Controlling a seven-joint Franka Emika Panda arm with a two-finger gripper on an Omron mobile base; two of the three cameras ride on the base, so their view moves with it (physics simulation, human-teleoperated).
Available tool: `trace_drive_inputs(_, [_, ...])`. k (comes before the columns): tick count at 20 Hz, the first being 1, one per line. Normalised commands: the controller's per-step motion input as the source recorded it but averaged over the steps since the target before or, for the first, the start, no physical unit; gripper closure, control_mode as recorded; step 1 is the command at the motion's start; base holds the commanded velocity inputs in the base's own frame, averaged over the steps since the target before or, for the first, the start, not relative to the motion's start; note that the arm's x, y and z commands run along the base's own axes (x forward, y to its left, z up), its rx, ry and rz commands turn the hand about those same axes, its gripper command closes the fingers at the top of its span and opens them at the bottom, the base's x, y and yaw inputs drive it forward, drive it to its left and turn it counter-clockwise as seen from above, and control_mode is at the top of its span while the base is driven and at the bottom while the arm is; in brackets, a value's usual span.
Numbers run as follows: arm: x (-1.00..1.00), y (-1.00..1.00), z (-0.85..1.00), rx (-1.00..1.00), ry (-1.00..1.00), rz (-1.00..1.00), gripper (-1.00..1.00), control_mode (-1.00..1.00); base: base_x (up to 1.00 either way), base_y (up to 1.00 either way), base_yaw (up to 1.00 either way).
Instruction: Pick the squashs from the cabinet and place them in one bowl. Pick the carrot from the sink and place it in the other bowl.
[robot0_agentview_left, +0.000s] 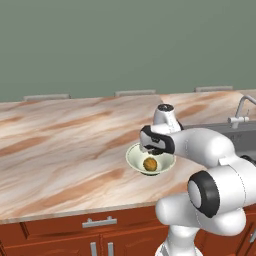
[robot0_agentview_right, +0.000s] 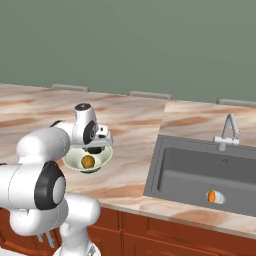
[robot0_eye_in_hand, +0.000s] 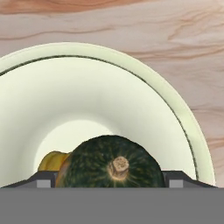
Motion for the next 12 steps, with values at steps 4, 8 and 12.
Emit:
trace_drive_inputs(4, [-0.02,0.04,-0.11,0.0,0.0,0.0,1.0,-1.0,0.0,0.0,0.0])
trace_drive_inputs(8, [-0.03,0.05,-0.1,0.0,0.0,0.0,1.0,-1.0,0.0,0.0,0.0])
trace_drive_inputs(12, [-0.02,0.06,-0.1,0.0,0.0,0.0,1.0,-1.0,0.0,0.0,0.0])
